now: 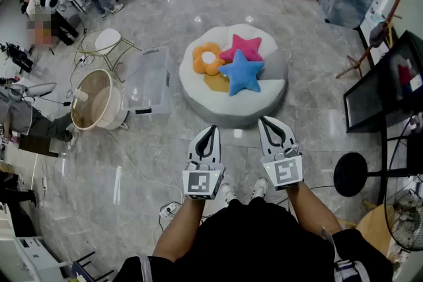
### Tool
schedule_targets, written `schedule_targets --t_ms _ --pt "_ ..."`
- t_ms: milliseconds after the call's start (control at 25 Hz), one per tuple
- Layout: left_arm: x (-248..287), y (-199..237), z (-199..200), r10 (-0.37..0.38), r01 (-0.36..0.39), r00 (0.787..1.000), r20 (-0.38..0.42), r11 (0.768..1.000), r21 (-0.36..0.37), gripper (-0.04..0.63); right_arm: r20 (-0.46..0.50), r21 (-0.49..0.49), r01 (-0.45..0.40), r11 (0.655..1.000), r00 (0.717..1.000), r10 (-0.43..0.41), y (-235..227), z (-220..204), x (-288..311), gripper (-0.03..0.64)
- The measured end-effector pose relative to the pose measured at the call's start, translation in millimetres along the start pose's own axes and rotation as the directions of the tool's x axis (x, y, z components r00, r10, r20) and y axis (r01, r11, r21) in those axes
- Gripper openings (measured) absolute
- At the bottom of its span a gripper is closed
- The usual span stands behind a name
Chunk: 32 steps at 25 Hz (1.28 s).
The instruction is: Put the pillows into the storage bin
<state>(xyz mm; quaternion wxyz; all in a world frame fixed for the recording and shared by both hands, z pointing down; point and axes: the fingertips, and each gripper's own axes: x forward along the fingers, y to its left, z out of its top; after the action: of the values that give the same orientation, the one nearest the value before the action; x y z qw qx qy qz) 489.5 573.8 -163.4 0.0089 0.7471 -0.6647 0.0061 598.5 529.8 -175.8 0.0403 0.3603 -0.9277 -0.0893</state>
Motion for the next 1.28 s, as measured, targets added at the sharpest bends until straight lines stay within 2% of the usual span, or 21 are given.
schedule_targets --t_ms 200,320,560,680,840,1040,1280 --pt "-4.1 1.7 7.6 -0.005 0.005 1.000 0.019 0.999 0.043 0.017 0.000 -0.012 -0.022 1.000 1.000 0.022 9.2 4.5 0.8 0.011" --pt "-7.5 6.5 9.8 -0.007 0.006 1.000 0.018 0.999 0.050 0.018 0.015 0.014 -0.021 1.000 1.000 0.021 15.4 8.0 3.7 0.012" --pt "-14.9 22.8 15.4 -0.019 0.018 1.000 0.019 0.999 0.027 0.018 0.056 0.038 0.048 0.998 0.997 -0.050 14.2 20.2 9.3 0.014" --pt "-18.2 35.7 15.3 -0.036 0.036 0.999 0.026 0.999 0.028 0.018 0.051 0.073 0.067 0.995 0.996 -0.071 20.5 17.7 14.7 0.015" --pt "-22.3 58.9 9.4 -0.048 0.047 0.999 0.016 0.999 0.019 0.018 0.026 0.073 0.087 0.994 0.996 -0.089 35.2 12.1 26.6 0.015" --pt "-22.0 79.6 -0.9 -0.077 0.077 0.997 -0.002 0.997 0.019 0.018 0.018 0.044 0.080 0.996 0.997 -0.081 54.0 5.9 42.5 0.015" --pt "-4.0 97.7 -14.9 -0.084 0.084 0.996 -0.032 0.996 0.007 0.018 -0.005 0.032 0.070 0.997 0.998 -0.070 52.8 -6.2 66.4 0.015"
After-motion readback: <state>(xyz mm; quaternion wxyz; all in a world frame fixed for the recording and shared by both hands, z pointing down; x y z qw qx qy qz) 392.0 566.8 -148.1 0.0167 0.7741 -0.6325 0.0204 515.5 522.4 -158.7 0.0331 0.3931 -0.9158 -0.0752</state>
